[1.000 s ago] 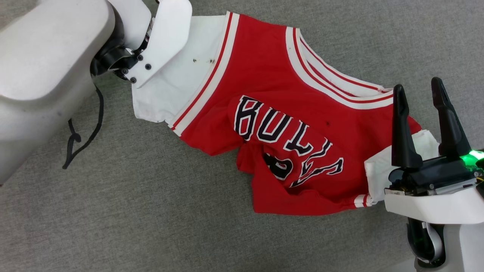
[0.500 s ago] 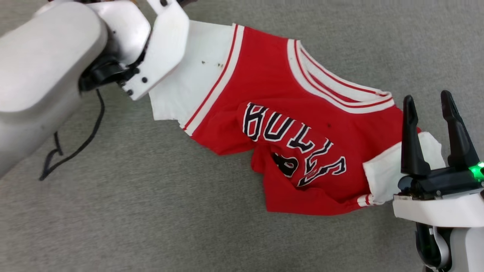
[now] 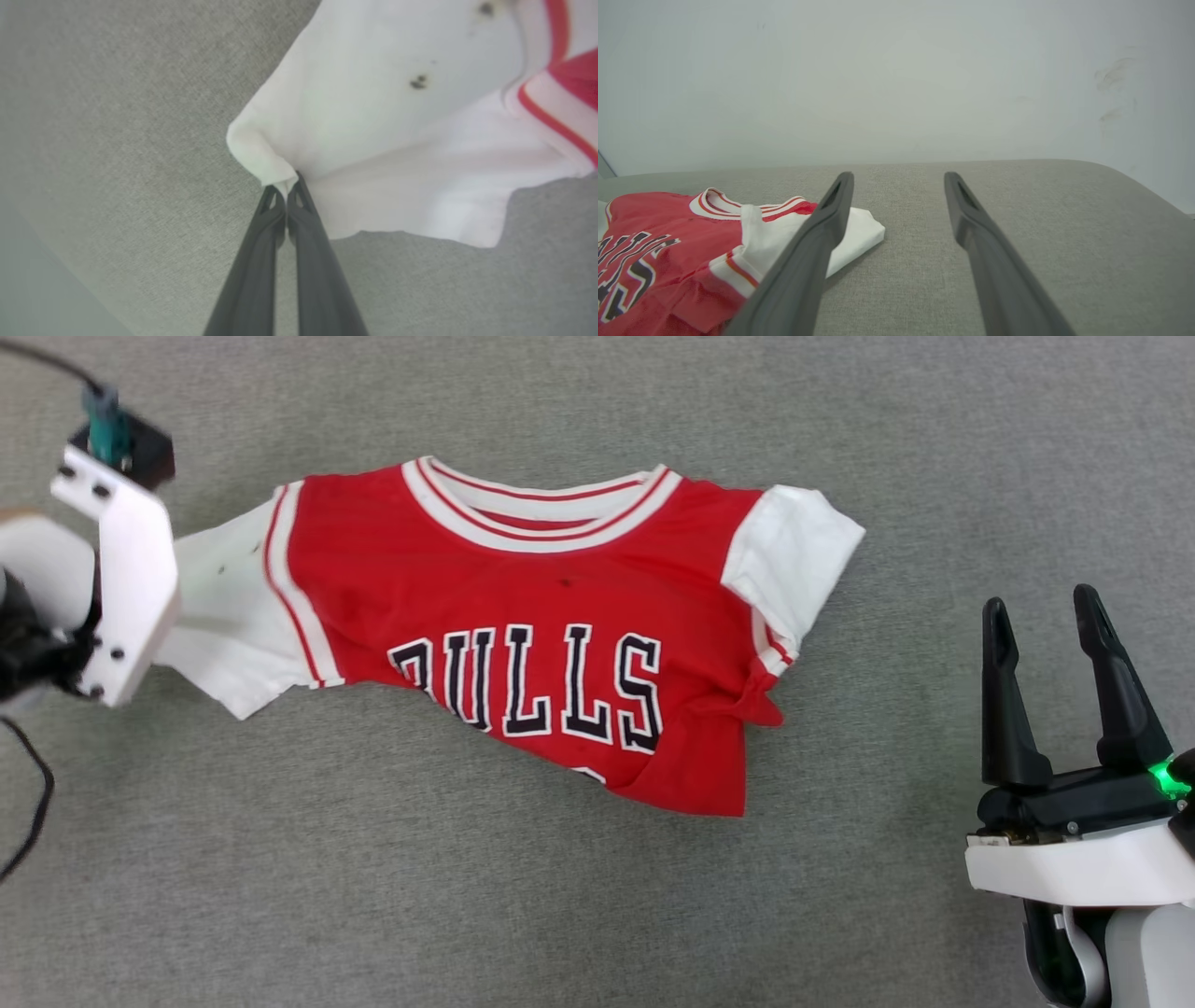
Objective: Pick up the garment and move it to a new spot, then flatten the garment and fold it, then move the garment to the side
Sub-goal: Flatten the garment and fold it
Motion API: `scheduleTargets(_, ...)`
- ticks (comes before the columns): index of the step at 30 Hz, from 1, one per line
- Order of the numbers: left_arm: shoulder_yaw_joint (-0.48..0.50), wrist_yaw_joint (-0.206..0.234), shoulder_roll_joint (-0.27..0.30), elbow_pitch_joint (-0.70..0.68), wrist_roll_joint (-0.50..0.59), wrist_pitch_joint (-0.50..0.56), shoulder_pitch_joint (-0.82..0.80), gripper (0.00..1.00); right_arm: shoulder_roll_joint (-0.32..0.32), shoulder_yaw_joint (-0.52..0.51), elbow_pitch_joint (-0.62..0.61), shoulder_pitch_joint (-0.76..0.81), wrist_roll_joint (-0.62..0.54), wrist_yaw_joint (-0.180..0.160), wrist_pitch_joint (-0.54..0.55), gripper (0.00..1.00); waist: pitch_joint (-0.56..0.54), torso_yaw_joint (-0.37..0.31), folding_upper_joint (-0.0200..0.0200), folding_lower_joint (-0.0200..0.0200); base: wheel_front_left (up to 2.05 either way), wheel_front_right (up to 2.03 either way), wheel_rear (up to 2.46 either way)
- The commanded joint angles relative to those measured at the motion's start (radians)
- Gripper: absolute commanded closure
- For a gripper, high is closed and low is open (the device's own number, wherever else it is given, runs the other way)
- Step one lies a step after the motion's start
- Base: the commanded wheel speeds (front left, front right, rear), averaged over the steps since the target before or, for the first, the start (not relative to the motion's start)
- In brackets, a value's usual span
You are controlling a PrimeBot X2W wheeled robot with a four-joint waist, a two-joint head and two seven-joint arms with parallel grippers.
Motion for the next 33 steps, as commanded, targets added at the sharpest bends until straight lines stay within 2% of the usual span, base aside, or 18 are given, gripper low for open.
scheduleTargets(1, -0.001, 0.009, 0.002, 0.013, -0.01, -0.018, 0.032, 1.0, -0.006, -0.001, 0.004, 0.007, -0.005, -0.001, -0.002, 0.0, 0.002, -0.01, 0.0, 0.0, 0.0, 0.0, 0.0)
scheduleTargets(5, 0.005, 0.02, -0.016, 0.044, -0.028, -0.079, 0.079, 1.0, -0.007, -0.006, 0.011, 0.016, -0.007, -0.001, -0.002, 0.0, -0.004, -0.017, 0.0, 0.0, 0.0, 0.0, 0.0)
scheduleTargets(6, 0.006, 0.02, -0.022, 0.048, -0.021, -0.1, 0.082, 0.6, -0.008, -0.008, 0.014, 0.019, -0.008, -0.001, -0.002, 0.0, -0.008, -0.016, 0.0, 0.0, 0.0, 0.0, 0.0)
scheduleTargets(7, 0.01, 0.019, -0.026, 0.052, -0.012, -0.125, 0.079, 0.0, -0.008, -0.009, 0.017, 0.021, -0.01, -0.001, -0.002, 0.0, -0.013, -0.015, 0.0, 0.0, 0.0, 0.0, 0.0)
scheduleTargets(10, 0.025, 0.016, -0.034, 0.057, 0.012, -0.209, 0.077, 0.0, -0.011, -0.013, 0.022, 0.025, -0.012, -0.001, -0.002, 0.0, -0.039, -0.009, 0.0, 0.0, 0.0, 0.0, 0.0)
scheduleTargets(12, 0.04, 0.023, -0.036, 0.043, 0.043, -0.304, 0.069, 0.0, -0.012, -0.017, 0.025, 0.031, -0.014, -0.001, -0.002, 0.0, -0.059, -0.003, 0.0, 0.0, 0.0, 0.0, 0.0)
scheduleTargets(14, 0.057, 0.042, -0.036, 0.02, 0.079, -0.415, 0.077, 0.0, -0.014, -0.025, 0.025, 0.038, -0.015, -0.001, -0.002, 0.0, -0.08, 0.004, 0.0, 0.0, 0.0, 0.0, 0.0)
scheduleTargets(16, 0.082, 0.084, -0.032, -0.011, 0.114, -0.549, 0.098, 0.0, -0.017, -0.035, 0.026, 0.042, -0.014, -0.001, -0.002, 0.0, -0.102, 0.014, 0.0, 0.0, 0.0, 0.0, 0.0)
scheduleTargets(18, 0.115, 0.155, -0.031, -0.044, 0.145, -0.692, 0.125, 0.0, -0.02, -0.044, 0.025, 0.043, -0.016, -0.001, -0.002, 0.0, -0.12, 0.025, 0.0, 0.0, 0.0, 0.0, 0.0)
scheduleTargets(21, 0.16, 0.289, -0.031, -0.104, 0.173, -0.89, 0.202, 0.0, -0.034, -0.054, 0.025, 0.041, -0.021, -0.001, -0.002, 0.0, -0.147, 0.04, 0.0, 0.0, 0.0, 0.0, 0.0)
scheduleTargets(24, 0.2, 0.426, -0.035, -0.176, 0.169, -1.04, 0.303, 0.0, -0.058, -0.066, 0.03, 0.03, -0.02, -0.001, -0.002, 0.0, -0.174, 0.059, 0.0, 0.0, 0.0, 0.0, 0.0)
scheduleTargets(29, 0.286, 0.623, -0.048, -0.286, 0.147, -1.126, 0.479, 0.0, -0.139, -0.05, 0.054, -0.013, -0.017, -0.001, 0.015, 0.0, -0.215, 0.087, 0.0, 0.0, 0.0, 0.0, 0.0)
scheduleTargets(33, 0.398, 0.739, -0.079, -0.384, 0.205, -1.132, 0.627, 0.0, -0.253, 0.0, 0.06, -0.098, 0.006, -0.001, 0.109, 0.0, -0.234, 0.105, 0.0, 0.0, 0.0, 0.0, 0.0)
